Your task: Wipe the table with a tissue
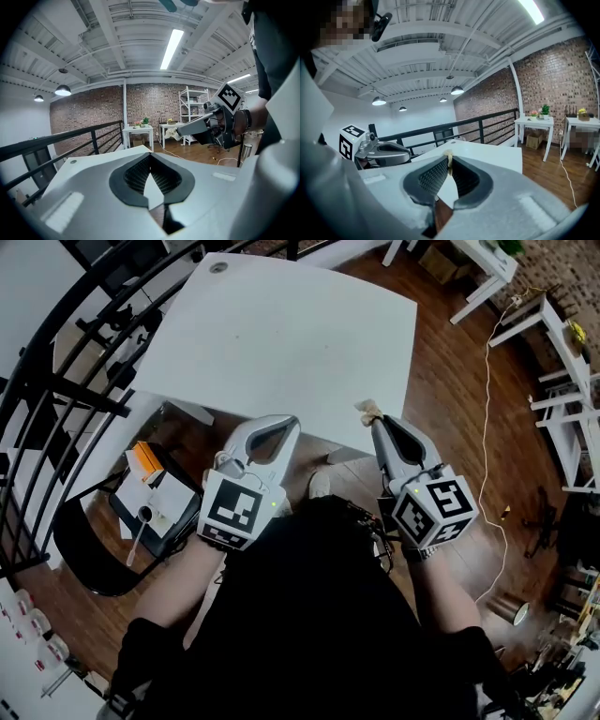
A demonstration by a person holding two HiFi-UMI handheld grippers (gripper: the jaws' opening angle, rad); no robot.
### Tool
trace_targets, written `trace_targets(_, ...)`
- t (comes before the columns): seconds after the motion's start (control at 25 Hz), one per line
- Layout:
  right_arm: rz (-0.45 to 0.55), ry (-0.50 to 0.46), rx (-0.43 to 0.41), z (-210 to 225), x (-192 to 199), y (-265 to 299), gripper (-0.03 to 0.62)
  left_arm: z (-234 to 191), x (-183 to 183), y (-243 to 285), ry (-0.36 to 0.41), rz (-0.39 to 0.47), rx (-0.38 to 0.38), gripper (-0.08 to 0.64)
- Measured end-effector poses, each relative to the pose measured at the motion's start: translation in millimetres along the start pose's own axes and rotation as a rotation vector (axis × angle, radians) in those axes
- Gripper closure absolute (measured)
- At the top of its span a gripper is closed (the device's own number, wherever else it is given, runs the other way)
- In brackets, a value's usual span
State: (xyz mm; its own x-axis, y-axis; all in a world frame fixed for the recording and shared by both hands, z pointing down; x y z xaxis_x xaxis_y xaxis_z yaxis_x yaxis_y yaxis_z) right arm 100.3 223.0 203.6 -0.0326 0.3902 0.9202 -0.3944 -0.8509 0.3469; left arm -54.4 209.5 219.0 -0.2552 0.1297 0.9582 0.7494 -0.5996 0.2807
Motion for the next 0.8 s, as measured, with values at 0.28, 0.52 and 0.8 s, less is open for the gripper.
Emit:
trace_targets(0.28, -0.045, -0.018, -0.009, 13, 1, 30, 0.574, -21, 15, 10, -0.057, -0.032, -0.027, 0.545)
trace_targets(0.52, -0.073, -0.002, -0.006, 38, 9, 61, 0.574, -37, 26, 36, -0.077, -0.091, -0.026, 0.545)
trace_targets(0.8, -0.118, 0.040, -0.014, 88, 29, 104, 0.574, -51, 38, 90, -0.071, -0.205, -0.002, 0.545)
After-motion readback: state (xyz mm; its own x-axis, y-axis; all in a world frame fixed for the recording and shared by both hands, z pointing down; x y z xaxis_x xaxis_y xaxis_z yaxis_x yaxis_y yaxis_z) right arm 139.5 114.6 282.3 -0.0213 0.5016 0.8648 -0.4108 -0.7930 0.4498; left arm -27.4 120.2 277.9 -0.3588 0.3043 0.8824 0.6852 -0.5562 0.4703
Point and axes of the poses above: the fingertips, and each gripper's own axes: y forward along the fingers, z to its right, x out of its underside, the point moved 3 cm from there along -y, backward along the fingers
